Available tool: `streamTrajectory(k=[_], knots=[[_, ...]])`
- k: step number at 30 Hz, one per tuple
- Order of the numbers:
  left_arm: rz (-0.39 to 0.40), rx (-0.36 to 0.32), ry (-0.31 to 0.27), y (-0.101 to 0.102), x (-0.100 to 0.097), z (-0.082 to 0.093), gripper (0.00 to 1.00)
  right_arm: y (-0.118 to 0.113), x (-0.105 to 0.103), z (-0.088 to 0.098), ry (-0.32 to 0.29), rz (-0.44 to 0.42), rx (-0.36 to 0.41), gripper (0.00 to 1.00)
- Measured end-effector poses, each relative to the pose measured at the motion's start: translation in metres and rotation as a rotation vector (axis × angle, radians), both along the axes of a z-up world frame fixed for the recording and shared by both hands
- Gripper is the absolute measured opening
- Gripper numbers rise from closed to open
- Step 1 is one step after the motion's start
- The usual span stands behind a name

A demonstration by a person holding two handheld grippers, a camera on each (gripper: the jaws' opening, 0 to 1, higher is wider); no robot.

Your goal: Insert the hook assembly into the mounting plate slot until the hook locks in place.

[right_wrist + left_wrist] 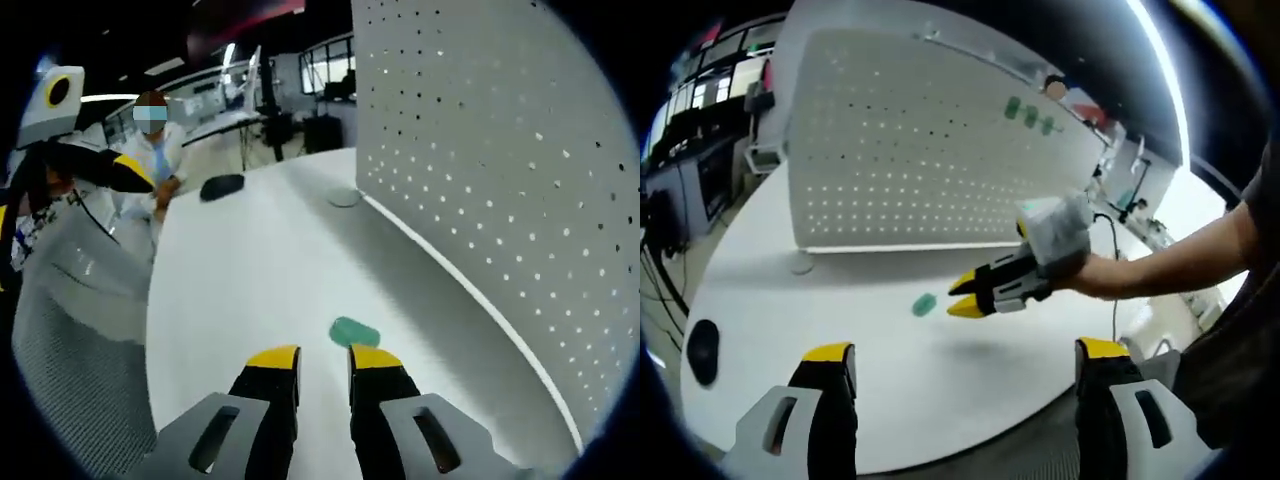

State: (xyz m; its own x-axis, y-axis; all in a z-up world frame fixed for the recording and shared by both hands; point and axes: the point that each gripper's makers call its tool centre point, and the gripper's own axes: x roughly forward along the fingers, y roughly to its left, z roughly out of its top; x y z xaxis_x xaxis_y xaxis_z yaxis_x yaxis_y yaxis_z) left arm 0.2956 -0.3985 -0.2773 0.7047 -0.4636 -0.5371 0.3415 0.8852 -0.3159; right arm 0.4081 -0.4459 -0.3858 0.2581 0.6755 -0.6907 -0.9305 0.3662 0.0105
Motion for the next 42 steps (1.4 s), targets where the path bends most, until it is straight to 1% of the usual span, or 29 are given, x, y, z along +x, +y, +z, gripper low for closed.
streamTrajectory(k=[3, 4, 10, 13, 14, 16, 18, 20, 22, 25, 30, 32, 36, 39, 42], knots=[[0.004, 0.000, 0.008, 0.003, -0.001, -0.001, 0.92, 0.006, 0.006, -0.004, 0.016, 0.005, 0.000, 0.17], [0.007, -0.002, 0.010, 0.004, -0.001, -0.002, 0.92, 0.007, 0.007, -0.005, 0.011, 0.012, -0.010, 0.17], [0.019, -0.007, 0.020, 0.009, -0.001, -0.005, 0.92, 0.012, 0.017, -0.009, -0.049, 0.093, -0.075, 0.17], [0.020, -0.012, 0.023, 0.008, -0.001, -0.006, 0.92, 0.014, 0.019, -0.010, -0.044, 0.117, -0.086, 0.17], [0.019, -0.013, 0.023, 0.007, 0.000, -0.006, 0.92, 0.015, 0.018, -0.012, -0.051, 0.143, -0.100, 0.17], [0.019, -0.015, 0.025, 0.007, 0.000, -0.007, 0.92, 0.017, 0.016, -0.016, -0.036, 0.171, -0.120, 0.16], [0.021, -0.019, 0.027, 0.008, 0.000, -0.008, 0.91, 0.018, 0.013, -0.018, -0.026, 0.192, -0.135, 0.12], [0.024, -0.021, 0.032, 0.009, 0.000, -0.009, 0.91, 0.017, 0.014, -0.021, -0.046, 0.215, -0.161, 0.07], [0.023, -0.020, 0.035, 0.010, 0.001, -0.010, 0.91, 0.017, 0.016, -0.021, -0.061, 0.224, -0.167, 0.07], [0.027, -0.021, 0.031, 0.012, 0.003, -0.009, 0.91, 0.017, 0.019, -0.020, -0.076, 0.216, -0.174, 0.06], [0.023, -0.025, 0.031, 0.009, 0.004, -0.009, 0.90, 0.016, 0.024, -0.016, -0.104, 0.207, -0.188, 0.00], [0.018, -0.026, 0.031, 0.008, 0.004, -0.009, 0.90, 0.015, 0.024, -0.016, -0.094, 0.197, -0.185, 0.00], [0.014, -0.028, 0.030, 0.006, 0.004, -0.008, 0.90, 0.011, 0.028, -0.016, -0.053, 0.121, -0.161, 0.00], [0.013, -0.026, 0.030, 0.006, 0.004, -0.008, 0.90, 0.009, 0.030, -0.014, -0.028, 0.080, -0.144, 0.00], [0.018, -0.024, 0.034, 0.008, 0.004, -0.009, 0.90, 0.004, 0.035, -0.011, -0.033, 0.047, -0.134, 0.00]])
